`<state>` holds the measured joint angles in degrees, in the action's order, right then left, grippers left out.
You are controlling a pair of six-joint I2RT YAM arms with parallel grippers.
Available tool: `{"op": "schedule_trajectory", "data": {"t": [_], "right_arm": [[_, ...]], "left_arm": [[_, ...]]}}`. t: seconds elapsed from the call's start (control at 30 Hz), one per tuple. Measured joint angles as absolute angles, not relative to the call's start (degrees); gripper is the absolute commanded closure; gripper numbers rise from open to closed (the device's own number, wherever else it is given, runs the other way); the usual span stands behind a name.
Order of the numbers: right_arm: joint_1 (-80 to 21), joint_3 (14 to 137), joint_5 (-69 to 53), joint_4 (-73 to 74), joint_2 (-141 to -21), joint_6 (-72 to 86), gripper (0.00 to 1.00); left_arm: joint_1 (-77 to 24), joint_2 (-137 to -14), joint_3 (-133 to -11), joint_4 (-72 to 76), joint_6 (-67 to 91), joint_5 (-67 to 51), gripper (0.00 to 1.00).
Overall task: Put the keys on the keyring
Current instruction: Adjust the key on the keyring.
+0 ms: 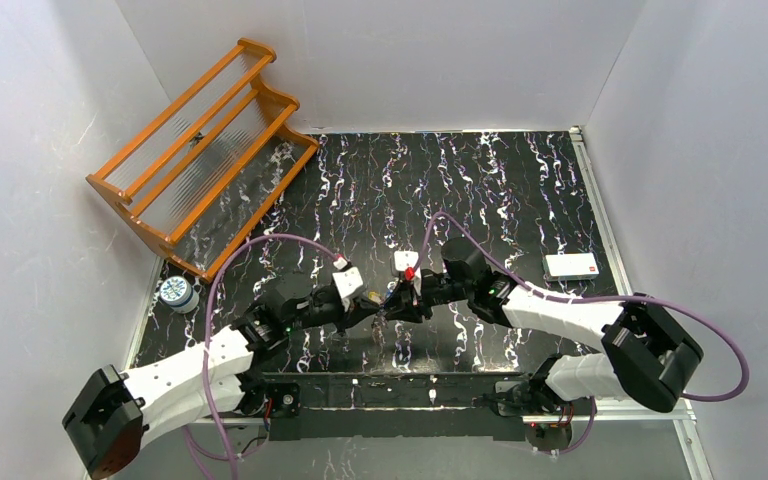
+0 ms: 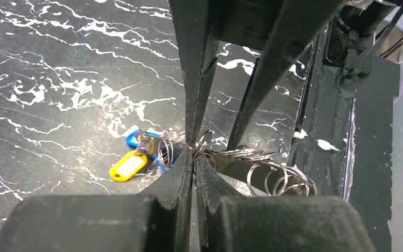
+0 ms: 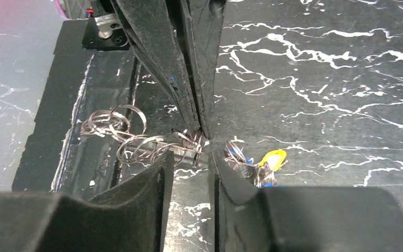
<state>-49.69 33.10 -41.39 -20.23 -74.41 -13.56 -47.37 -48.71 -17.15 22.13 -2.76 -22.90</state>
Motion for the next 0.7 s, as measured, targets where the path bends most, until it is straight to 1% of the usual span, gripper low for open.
{"op": "schedule_trajectory", "data": {"t": [0.1, 0.13, 0.27, 0.43, 0.5, 0.53, 0.6, 0.63, 0.7], "right_arm": [[-49.7, 33.1, -39.7, -20.1, -73.0, -13.6, 0.52], [-49.7, 33.1, -39.0, -20.1, -72.2, -13.7, 0.52], [-49.7, 33.1, -36.4, -20.8, -69.4, -13.7, 0.5], [-49.7, 33.1, -34.6, -21.8, -67.9, -13.7, 0.5], [-49.7, 33.1, -34.5, -22.1, -67.9, -13.7, 0.53], [-49.7, 33.1, -34.5, -22.2, -67.9, -13.7, 0.56], [-49.7, 33.1, -34.5, -22.5, -67.9, -13.8, 0.66], [-49.7, 33.1, -34.5, -22.6, -67.9, -13.9, 0.68], [-49.7, 33.1, -34.5, -22.8, -67.9, -13.9, 0.69]], "left_arm": [[-47.4, -49.0, -20.7, 17.6, -3.5, -22.3, 1.0], [-47.4, -49.0, -21.6, 16.3, -4.0, -22.1, 1.0], [-47.4, -49.1, -25.9, 10.0, -6.7, -21.8, 1.0], [-47.4, -51.4, -31.6, 1.1, -11.6, -21.8, 1.0], [-47.4, -52.8, -33.7, -2.3, -13.5, -21.8, 1.0], [-47.4, -53.4, -34.6, -3.7, -14.4, -21.7, 1.0], [-47.4, -54.3, -35.9, -5.8, -15.9, -21.5, 1.0], [-47.4, -54.7, -36.4, -6.7, -16.7, -21.4, 1.0], [-47.4, -55.4, -36.7, -8.0, -17.7, -21.2, 1.0]]}}
